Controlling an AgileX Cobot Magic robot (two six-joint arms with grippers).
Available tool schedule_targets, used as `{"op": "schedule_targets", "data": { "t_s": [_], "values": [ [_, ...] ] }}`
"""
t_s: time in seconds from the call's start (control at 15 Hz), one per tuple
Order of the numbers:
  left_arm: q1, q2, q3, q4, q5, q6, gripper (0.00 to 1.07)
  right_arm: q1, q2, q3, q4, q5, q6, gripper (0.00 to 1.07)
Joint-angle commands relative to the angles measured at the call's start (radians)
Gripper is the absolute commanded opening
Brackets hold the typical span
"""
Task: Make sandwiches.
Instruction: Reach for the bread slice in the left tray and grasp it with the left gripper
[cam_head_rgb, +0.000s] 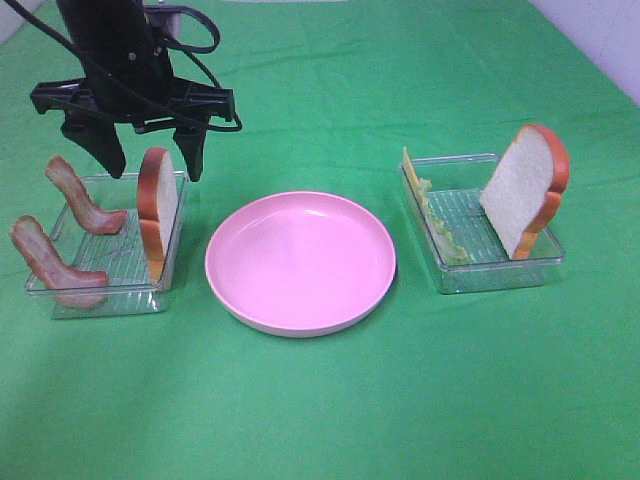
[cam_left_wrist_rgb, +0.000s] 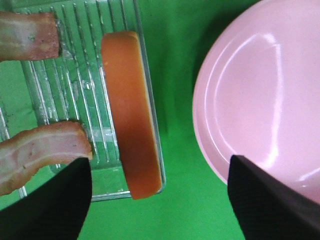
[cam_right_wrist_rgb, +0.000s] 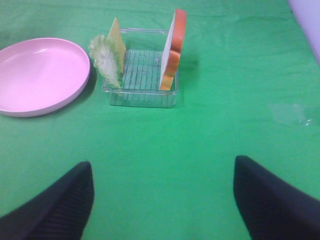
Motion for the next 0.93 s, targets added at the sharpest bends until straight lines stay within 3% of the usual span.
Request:
{"op": "schedule_targets", "data": {
  "t_s": [0.07,0.6,0.67,0.93],
  "values": [
    [-0.003,0.023,-0.008,0.036,0.004,-0.020,0.72,-0.006,-0.003,0.004,-0.006,-0.009,-0.007,0.74],
    [-0.001,0.118,-0.009,0.066,-0.097,-0.068,0.69,-0.006,-0.003,0.004,-0.006,-0.009,-0.007,0.74],
    [0.001,0.119,-0.009,0.066,-0.097,-0.077,0.64,-0.006,-0.003,0.004,-0.006,-0.009,-0.007,0.74],
    [0.001,0.119,-0.009,0.066,-0.097,-0.091,0.23,-0.006,-0.003,0.004,-0.006,-0.009,-0.007,0.74]
  ]
}}
